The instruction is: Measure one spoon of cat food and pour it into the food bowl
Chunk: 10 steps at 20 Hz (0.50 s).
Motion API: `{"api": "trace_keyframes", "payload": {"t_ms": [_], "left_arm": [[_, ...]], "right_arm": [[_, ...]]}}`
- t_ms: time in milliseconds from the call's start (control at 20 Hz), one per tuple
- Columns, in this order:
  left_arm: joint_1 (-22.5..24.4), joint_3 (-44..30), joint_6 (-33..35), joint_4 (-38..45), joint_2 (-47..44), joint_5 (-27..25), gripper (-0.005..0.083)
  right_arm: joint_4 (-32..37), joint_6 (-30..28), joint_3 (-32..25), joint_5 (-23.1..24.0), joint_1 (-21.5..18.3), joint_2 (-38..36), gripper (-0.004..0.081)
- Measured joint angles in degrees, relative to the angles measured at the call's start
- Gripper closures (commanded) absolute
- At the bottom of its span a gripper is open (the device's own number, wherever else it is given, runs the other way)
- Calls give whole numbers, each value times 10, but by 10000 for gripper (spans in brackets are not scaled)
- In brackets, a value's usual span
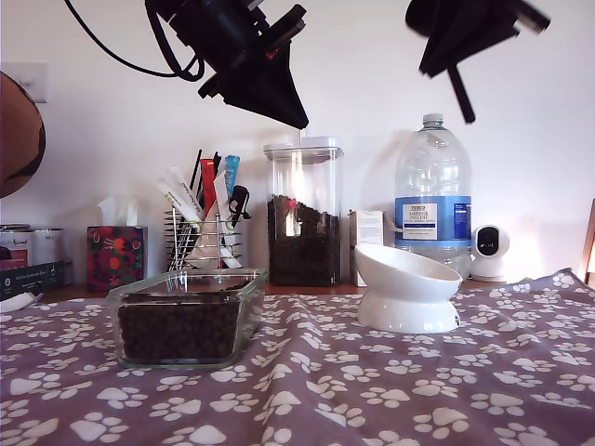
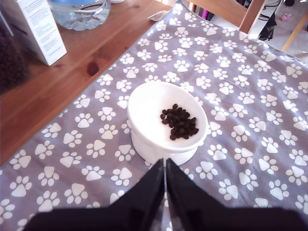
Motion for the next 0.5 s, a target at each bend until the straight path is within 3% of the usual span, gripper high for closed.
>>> {"api": "trace_keyframes", "payload": {"t_ms": [350, 500], "left_arm": [[3, -77, -16, 33, 0, -15, 794], [-4, -82, -17, 62, 0, -26, 794]], "right_arm": [[-13, 4, -11, -35, 22, 45, 781], [-13, 17, -11, -74, 30, 52, 781]]}}
